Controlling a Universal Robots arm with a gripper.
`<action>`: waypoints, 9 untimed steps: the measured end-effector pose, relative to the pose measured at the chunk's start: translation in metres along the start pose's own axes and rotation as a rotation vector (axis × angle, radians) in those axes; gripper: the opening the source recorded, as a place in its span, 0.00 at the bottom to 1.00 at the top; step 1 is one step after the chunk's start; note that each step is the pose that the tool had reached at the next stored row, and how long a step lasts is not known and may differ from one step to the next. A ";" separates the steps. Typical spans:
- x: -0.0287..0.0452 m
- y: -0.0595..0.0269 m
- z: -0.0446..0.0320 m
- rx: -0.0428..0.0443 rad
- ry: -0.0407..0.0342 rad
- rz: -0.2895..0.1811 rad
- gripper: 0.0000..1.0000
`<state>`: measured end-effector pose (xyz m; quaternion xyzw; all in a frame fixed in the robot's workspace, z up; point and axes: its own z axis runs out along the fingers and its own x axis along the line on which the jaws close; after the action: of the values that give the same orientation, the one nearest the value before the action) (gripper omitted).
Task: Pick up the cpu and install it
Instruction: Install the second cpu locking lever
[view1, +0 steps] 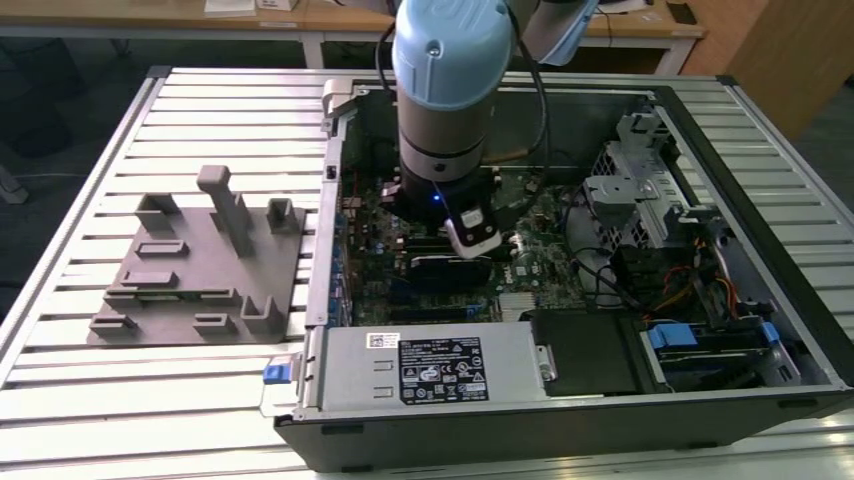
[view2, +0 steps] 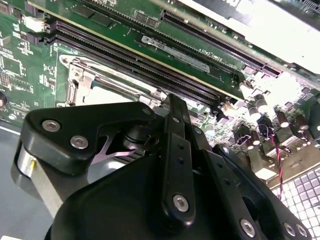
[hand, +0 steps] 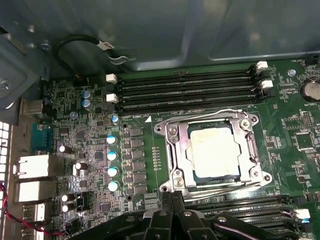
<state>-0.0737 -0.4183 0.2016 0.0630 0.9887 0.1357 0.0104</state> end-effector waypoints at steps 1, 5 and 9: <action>0.0000 -0.0001 0.0004 -0.0024 0.0003 0.000 0.11; 0.0004 -0.0007 0.0022 -0.0048 0.0006 0.000 0.11; 0.0013 -0.0013 0.0040 -0.0056 0.0008 0.000 0.11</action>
<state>-0.0750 -0.4184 0.1974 0.0629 0.9883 0.1385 0.0102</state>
